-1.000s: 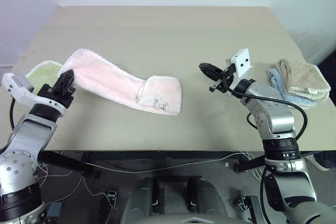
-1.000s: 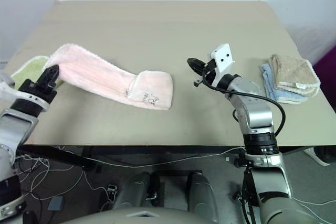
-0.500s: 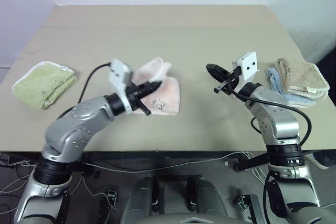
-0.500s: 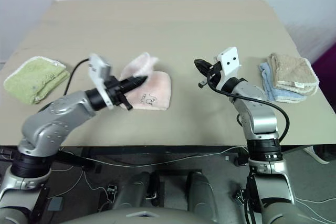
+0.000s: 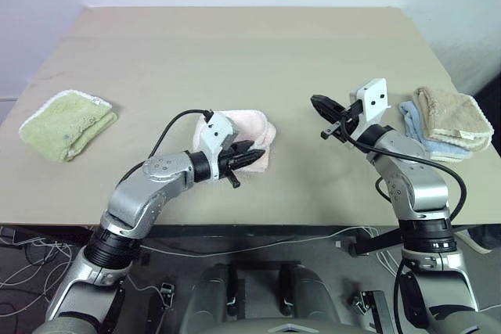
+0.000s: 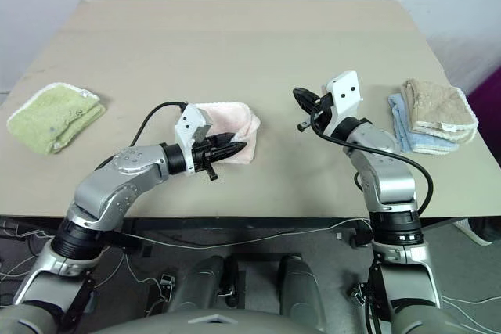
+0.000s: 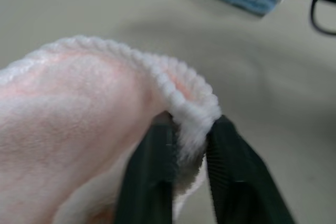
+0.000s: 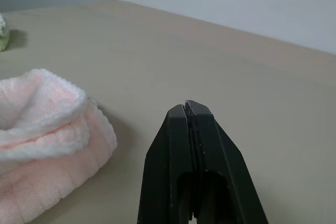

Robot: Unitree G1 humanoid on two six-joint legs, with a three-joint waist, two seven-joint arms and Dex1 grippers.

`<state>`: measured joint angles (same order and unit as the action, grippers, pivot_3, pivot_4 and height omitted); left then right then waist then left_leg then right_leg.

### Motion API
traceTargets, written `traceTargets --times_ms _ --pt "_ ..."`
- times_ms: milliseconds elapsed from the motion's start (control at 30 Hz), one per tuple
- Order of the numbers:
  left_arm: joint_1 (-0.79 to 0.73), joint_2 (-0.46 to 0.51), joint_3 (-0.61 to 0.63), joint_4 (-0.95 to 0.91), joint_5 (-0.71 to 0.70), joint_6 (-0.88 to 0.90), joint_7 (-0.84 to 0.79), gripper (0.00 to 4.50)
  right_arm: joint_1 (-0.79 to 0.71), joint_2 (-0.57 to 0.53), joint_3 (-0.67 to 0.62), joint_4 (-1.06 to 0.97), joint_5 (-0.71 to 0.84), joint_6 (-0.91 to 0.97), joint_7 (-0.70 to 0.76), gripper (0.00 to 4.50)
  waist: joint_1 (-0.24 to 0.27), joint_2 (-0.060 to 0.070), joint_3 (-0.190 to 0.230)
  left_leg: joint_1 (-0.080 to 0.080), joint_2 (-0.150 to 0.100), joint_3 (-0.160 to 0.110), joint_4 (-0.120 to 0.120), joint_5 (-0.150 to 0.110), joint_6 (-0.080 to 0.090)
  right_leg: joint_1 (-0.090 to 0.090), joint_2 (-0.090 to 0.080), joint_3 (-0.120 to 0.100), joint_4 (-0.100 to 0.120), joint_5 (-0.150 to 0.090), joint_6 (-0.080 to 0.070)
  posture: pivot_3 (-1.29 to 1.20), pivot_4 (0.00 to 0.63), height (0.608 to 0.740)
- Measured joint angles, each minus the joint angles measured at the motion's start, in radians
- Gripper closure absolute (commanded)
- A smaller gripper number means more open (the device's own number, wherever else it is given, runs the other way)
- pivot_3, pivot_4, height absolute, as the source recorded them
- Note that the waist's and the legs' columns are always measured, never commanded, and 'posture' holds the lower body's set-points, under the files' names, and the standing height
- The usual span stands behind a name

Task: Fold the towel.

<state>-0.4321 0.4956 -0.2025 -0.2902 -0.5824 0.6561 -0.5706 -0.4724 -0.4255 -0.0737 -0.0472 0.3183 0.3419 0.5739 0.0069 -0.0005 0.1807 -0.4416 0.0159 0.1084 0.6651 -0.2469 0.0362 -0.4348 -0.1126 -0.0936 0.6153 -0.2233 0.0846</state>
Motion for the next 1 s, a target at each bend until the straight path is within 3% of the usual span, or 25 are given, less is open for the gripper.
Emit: traceTargets --times_ms 233,367,467,567,933,1000 --pt "0.045 -0.005 0.111 -0.044 -0.073 0.061 -0.015 0.18 -0.004 0.007 0.025 0.000 0.000 0.004 0.003 4.50 0.000 0.000 0.000 0.000 0.000 0.000 0.001 0.000 0.000 0.000 0.000 0.000 0.001 0.000 0.000 0.00 0.150 0.740" --pt "0.046 -0.009 0.227 -0.034 -0.094 0.066 0.026 0.18 -0.007 0.015 0.049 0.000 0.000 0.018 0.011 4.50 0.000 0.000 0.000 0.000 0.000 0.000 0.001 0.000 0.000 0.000 0.000 0.000 0.001 0.000 0.000 0.00 0.150 0.740" --pt "0.033 -0.012 0.271 0.045 -0.026 0.023 0.090 0.18 -0.022 0.035 0.082 0.001 0.000 0.025 0.018 4.50 0.000 0.000 0.000 0.001 0.000 0.000 0.001 0.000 0.000 0.001 0.000 0.000 0.002 0.000 0.000 0.00 0.150 0.740" --pt "0.033 -0.013 0.256 0.124 0.070 -0.033 0.111 0.75 -0.065 0.069 0.118 0.006 0.000 0.040 0.024 4.50 -0.001 0.000 0.000 0.000 0.000 0.000 0.001 0.000 0.000 0.001 0.000 0.000 0.002 0.000 0.000 0.00 0.150 0.740" --pt "0.025 -0.070 0.174 0.198 0.164 -0.125 0.024 4.48 -0.114 0.204 0.272 0.235 -0.093 0.049 0.030 4.50 -0.001 0.000 0.000 0.001 0.000 0.000 0.002 0.000 0.000 0.001 0.000 -0.001 0.002 0.000 0.001 0.00 0.150 0.740" --pt "0.026 -0.062 0.143 0.233 0.202 -0.130 0.009 4.48 -0.112 0.207 0.297 0.286 -0.128 0.029 0.031 4.50 -0.004 0.000 0.000 0.001 0.000 0.000 0.002 0.000 0.000 0.001 0.000 -0.001 0.002 0.000 0.001 0.00 0.150 0.740"
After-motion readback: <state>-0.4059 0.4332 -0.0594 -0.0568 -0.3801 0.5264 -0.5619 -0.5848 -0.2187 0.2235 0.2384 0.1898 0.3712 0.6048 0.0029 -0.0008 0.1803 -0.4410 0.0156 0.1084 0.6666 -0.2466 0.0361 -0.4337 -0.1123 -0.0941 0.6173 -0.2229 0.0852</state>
